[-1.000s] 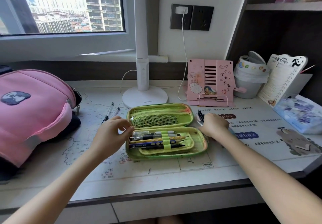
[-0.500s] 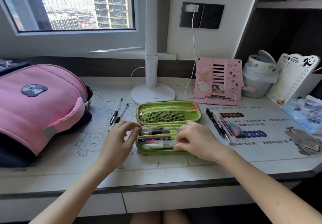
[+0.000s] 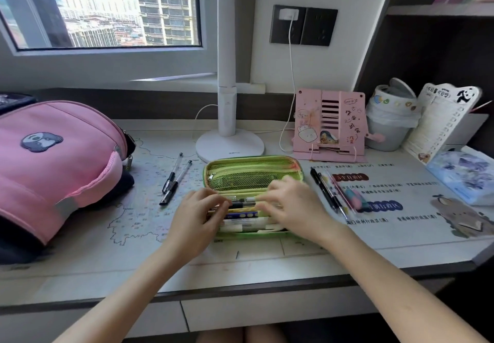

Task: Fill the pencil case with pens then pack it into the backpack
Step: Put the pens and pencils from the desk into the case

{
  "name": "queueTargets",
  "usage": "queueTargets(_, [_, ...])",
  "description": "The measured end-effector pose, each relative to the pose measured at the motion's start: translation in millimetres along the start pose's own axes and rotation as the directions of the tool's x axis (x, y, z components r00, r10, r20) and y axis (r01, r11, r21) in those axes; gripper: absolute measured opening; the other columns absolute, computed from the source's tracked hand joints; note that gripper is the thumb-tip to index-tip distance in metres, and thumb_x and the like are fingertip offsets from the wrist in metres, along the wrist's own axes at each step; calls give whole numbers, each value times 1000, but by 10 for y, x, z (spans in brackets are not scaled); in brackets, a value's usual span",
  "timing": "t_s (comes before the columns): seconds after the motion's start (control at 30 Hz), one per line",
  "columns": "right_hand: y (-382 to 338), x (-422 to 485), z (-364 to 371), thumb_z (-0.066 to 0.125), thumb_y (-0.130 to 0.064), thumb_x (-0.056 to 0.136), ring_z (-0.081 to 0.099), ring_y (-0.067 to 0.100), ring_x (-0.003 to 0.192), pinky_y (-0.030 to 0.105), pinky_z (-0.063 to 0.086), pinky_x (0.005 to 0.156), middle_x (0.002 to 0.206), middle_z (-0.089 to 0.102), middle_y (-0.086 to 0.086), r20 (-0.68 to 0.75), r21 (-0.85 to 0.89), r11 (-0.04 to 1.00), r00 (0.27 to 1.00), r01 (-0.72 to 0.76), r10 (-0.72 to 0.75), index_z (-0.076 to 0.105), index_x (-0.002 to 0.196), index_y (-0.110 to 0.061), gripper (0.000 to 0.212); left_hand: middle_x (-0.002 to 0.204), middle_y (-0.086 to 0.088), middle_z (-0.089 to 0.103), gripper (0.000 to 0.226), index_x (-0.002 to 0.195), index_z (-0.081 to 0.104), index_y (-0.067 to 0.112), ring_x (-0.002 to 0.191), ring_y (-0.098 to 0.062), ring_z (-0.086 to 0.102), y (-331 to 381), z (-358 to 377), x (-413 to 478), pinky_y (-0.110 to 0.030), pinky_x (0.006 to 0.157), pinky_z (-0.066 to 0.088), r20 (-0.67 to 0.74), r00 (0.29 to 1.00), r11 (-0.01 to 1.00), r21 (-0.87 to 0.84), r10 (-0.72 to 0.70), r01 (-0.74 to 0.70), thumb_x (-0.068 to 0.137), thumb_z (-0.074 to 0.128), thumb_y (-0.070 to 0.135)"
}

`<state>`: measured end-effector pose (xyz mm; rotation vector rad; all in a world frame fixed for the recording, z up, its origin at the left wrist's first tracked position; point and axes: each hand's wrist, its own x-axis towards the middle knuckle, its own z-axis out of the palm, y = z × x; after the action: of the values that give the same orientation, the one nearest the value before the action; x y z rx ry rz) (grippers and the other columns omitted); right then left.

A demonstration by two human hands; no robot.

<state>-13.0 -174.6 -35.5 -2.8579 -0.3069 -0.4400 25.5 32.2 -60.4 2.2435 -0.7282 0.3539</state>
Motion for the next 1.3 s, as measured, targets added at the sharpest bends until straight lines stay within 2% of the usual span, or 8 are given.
queueTargets(0.1, [437, -30, -133, 55, -32, 90, 59, 20, 86, 27, 43, 69, 94, 70, 4, -239, -59, 918, 898, -392, 369, 69, 98, -15, 23, 96, 1, 64, 16, 90, 72, 16, 93, -20, 52, -10, 18, 26, -31, 80, 39, 26, 999, 999, 42, 33, -34, 87, 59, 25])
queueTargets(0.17, [681, -74, -196, 57, -38, 89, 61, 27, 91, 27, 41, 65, 97, 68, 10, -154, -181, 765, 786, -619, 599, 64, 99, -9, 32, 96, 0, 64, 16, 89, 72, 15, 94, -20, 53, -16, 18, 48, -34, 82, 42, 37, 999, 999, 36, 26, -27, 87, 59, 24])
queueTargets(0.33, [865, -80, -116, 65, -38, 83, 62, 30, 92, 28, 39, 63, 101, 67, 14, 68, -198, 670, 672, -716, 738, 45, 82, -19, 28, 95, 0, 64, 12, 88, 72, 16, 93, -20, 54, -11, 32, 93, -36, 81, 43, 33, 999, 999, 25, 27, -27, 86, 62, 22])
queueTargets(0.43, [843, -23, -147, 65, -31, 83, 61, 31, 97, 29, 41, 67, 109, 64, 13, 112, -166, 646, 637, -745, 763, 52, 109, -21, 30, 94, 0, 64, 11, 88, 72, 16, 92, -20, 55, -10, 26, 97, -36, 81, 44, 38, 999, 999, 23, 26, -27, 85, 62, 21])
queueTargets(0.6, [832, 24, -172, 61, -18, 84, 54, 27, 81, 29, 39, 62, 92, 57, 10, 134, -172, 647, 633, -743, 762, 41, 73, -17, 23, 94, 0, 64, 10, 88, 71, 16, 91, -19, 56, -25, -27, 74, -37, 80, 45, 30, 1000, 1000, 2, 2, -2, 85, 62, 19])
queueTargets(0.9, [290, 81, -393, 63, -28, 86, 49, 24, 67, 26, 35, 58, 75, 65, 9, -220, -226, 839, 865, -494, 451, 69, 84, -10, 19, 100, 3, 66, 15, 101, 64, 19, 93, -10, 60, -163, -121, 137, -19, 75, 45, -31, 966, 927, -291, -255, 235, 91, 53, 16])
queueTargets(1.1, [-124, 115, -362, 68, -31, 80, 63, 10, 75, 32, 52, 67, 80, 71, -7, 311, 162, 963, 937, -217, 159, 74, 83, -20, 13, 109, 7, 65, 21, 109, 61, 23, 102, -8, 58, -147, -135, 144, -28, 86, 46, 45, 966, 900, -356, -253, 252, 93, 48, 20])
queueTargets(1.3, [-159, 245, -101, 61, -36, 86, 61, 12, 87, 30, 49, 77, 97, 72, -4, 295, 157, 970, 946, -187, 134, 73, 98, -21, 23, 97, -1, 69, 20, 99, 65, 17, 94, -16, 61, -48, -6, 73, -44, 87, 48, 97, 979, 933, -298, -181, 202, 94, 48, 25])
